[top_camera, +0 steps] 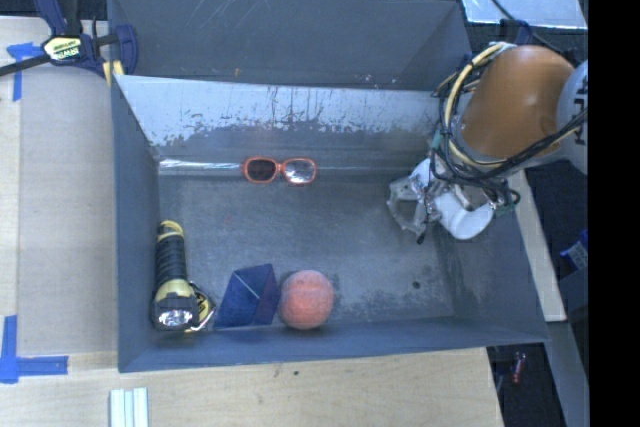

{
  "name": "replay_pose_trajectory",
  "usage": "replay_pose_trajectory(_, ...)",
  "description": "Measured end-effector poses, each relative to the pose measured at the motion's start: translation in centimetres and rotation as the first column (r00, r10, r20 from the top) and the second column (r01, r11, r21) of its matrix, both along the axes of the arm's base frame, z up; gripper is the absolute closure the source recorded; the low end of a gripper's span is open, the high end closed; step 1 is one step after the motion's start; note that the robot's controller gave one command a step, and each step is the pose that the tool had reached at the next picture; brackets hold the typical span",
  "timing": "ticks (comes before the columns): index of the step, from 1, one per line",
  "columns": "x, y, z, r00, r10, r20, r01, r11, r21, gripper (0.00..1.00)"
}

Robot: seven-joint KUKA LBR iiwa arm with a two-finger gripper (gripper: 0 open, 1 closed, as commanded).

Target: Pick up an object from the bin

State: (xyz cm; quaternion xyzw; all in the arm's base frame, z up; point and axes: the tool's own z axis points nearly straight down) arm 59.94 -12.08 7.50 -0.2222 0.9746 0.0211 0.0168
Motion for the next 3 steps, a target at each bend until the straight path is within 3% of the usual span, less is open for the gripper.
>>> replay_pose_trajectory(1, -0.1, 0.1, 1.3, 1.000, -0.005, -0.001, 0.005, 1.000, -0.024, 1.00)
replay_pose_trajectory(2, 1.9, 0.1, -0.1, 0.999, -0.042, -0.005, 0.042, 0.999, -0.004, 1.00)
replay_pose_trajectory(3, -0.1, -0.1, 1.3, 1.000, -0.021, 0.000, 0.021, 1.000, -0.012, 1.00)
